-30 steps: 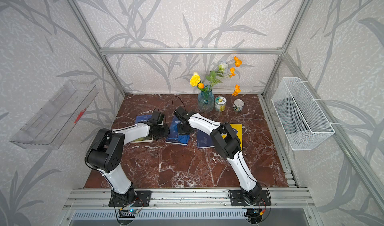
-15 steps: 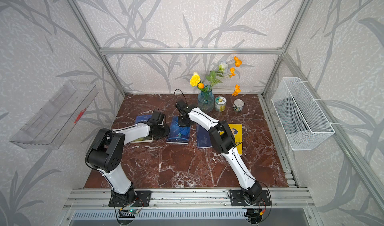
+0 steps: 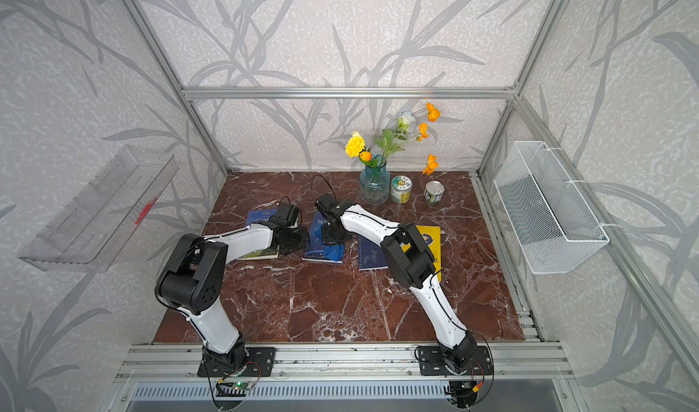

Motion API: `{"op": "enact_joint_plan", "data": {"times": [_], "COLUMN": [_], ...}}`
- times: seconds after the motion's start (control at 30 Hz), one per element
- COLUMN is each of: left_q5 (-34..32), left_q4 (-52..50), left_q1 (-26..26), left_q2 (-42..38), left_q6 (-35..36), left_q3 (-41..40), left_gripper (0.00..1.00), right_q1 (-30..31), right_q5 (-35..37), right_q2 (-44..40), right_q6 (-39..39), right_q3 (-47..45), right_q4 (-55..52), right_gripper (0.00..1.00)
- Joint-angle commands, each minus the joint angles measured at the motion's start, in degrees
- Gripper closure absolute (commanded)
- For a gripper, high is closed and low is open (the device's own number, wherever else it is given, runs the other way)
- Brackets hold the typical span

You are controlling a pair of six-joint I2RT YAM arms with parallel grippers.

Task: Wipe the cover of the book
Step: Wipe the dirt from the cover of the book.

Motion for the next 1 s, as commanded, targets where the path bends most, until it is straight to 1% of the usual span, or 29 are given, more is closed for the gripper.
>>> {"op": "enact_joint_plan", "data": {"times": [0.0, 0.07, 0.13, 0.17, 0.23, 0.33, 0.47, 0.53, 0.6, 0.63, 0.7, 0.8, 0.9, 0.97], "left_q5": [0.8, 0.5, 0.6, 0.7, 0.8, 0.5, 0.3, 0.2, 0.2, 0.3, 0.5, 0.2, 0.1, -0.1], "left_q4": [-4.7, -4.7, -4.9, -5.0, -5.0, -5.1, -5.3, -5.2, -5.3, -5.4, -5.3, -5.2, -5.1, -5.4], "left_q1": [-1.1, -1.1, -1.1, -1.1, -1.1, -1.1, -1.1, -1.1, -1.1, -1.1, -1.1, -1.1, -1.1, -1.1], "left_q2": [3.2, 3.1, 3.4, 3.4, 3.3, 2.9, 2.4, 2.3, 2.6, 2.7, 2.7, 2.7, 2.8, 2.8], "left_q6": [0.1, 0.1, 0.1, 0.1, 0.1, 0.1, 0.3, 0.2, 0.3, 0.3, 0.2, 0.2, 0.3, 0.4], "left_q3": [-1.3, -1.3, -1.1, -1.1, -1.1, -1.2, -1.3, -1.3, -1.2, -1.1, -1.1, -1.3, -1.2, -1.0], "left_gripper": [0.91, 0.91, 0.91, 0.91, 0.91, 0.91, 0.91, 0.91, 0.91, 0.91, 0.91, 0.91, 0.91, 0.91], "right_q1": [-3.2, -3.3, -3.0, -2.6, -1.0, 1.7, 3.2, 3.2, 3.1, 3.1, 2.5, 1.0, -0.7, -1.6], "right_q5": [3.7, 4.5, 4.4, 4.2, 4.9, 5.6, 2.7, 0.9, -0.1, -0.2, 0.2, 0.4, 0.2, 0.2], "right_q2": [12.1, 16.7, 19.9, 20.7, 19.8, 13.9, 3.4, -0.5, -2.6, -2.9, -1.4, 3.6, 10.3, 16.3], "right_q6": [0.1, -0.4, -0.5, -0.7, -1.4, -1.6, 1.0, 2.8, 3.5, 3.5, 3.3, 2.6, 2.7, 2.9], "right_q3": [7.8, 15.9, 21.4, 22.6, 20.9, 10.1, -9.6, -17.0, -21.0, -21.3, -18.4, -9.9, 1.8, 12.4], "right_q4": [-11.4, -16.2, -19.5, -20.6, -20.6, -15.4, -3.9, 0.8, 3.7, 4.4, 2.8, -1.1, -5.2, -10.2], "right_gripper": [0.87, 0.87, 0.87, 0.87, 0.88, 0.88, 0.88, 0.88, 0.88, 0.88, 0.88, 0.88, 0.88, 0.88]}}
